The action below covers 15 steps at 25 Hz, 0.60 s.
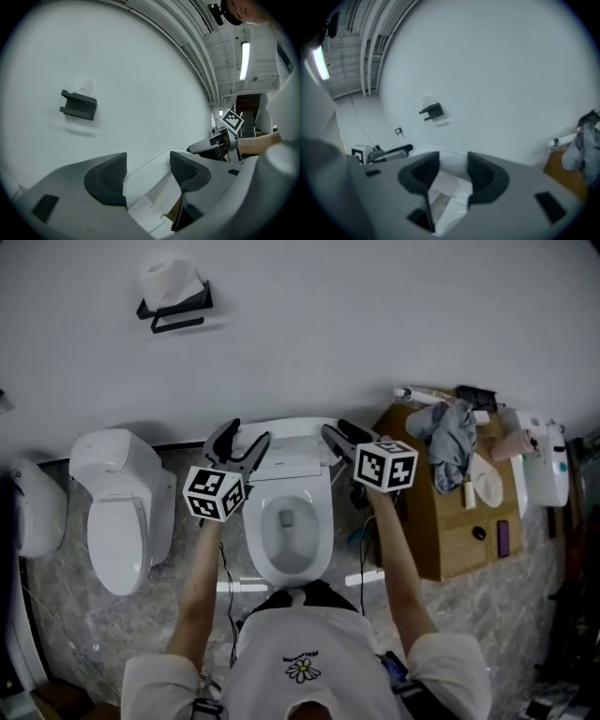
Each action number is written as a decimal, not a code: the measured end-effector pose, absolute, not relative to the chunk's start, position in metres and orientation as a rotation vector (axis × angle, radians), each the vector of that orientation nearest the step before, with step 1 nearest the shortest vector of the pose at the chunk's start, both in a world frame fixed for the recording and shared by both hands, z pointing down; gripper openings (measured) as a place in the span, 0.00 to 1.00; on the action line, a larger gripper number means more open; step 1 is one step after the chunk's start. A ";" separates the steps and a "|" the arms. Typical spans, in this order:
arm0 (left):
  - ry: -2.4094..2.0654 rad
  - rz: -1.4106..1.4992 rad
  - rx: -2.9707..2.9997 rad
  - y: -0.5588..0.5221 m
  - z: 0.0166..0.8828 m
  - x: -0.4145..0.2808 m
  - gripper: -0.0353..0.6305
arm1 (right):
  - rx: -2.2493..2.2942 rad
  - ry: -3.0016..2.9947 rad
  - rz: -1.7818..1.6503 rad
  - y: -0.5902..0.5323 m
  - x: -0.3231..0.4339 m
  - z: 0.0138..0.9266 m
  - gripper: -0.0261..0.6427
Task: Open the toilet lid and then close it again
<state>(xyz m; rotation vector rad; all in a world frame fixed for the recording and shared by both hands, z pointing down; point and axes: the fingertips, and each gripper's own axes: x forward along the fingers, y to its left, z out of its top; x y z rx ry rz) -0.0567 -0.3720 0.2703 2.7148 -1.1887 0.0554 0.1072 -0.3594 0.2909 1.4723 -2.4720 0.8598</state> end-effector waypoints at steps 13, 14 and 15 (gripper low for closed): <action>-1.358 0.076 2.655 -0.470 0.259 -0.057 0.51 | 1.472 -2.494 0.861 -0.460 0.109 0.279 0.33; -1.370 0.082 2.652 -0.475 0.260 -0.057 0.51 | 1.475 -2.491 0.863 -0.466 0.109 0.279 0.33; -1.381 0.089 2.650 -0.480 0.260 -0.056 0.51 | 1.476 -2.486 0.864 -0.471 0.110 0.280 0.33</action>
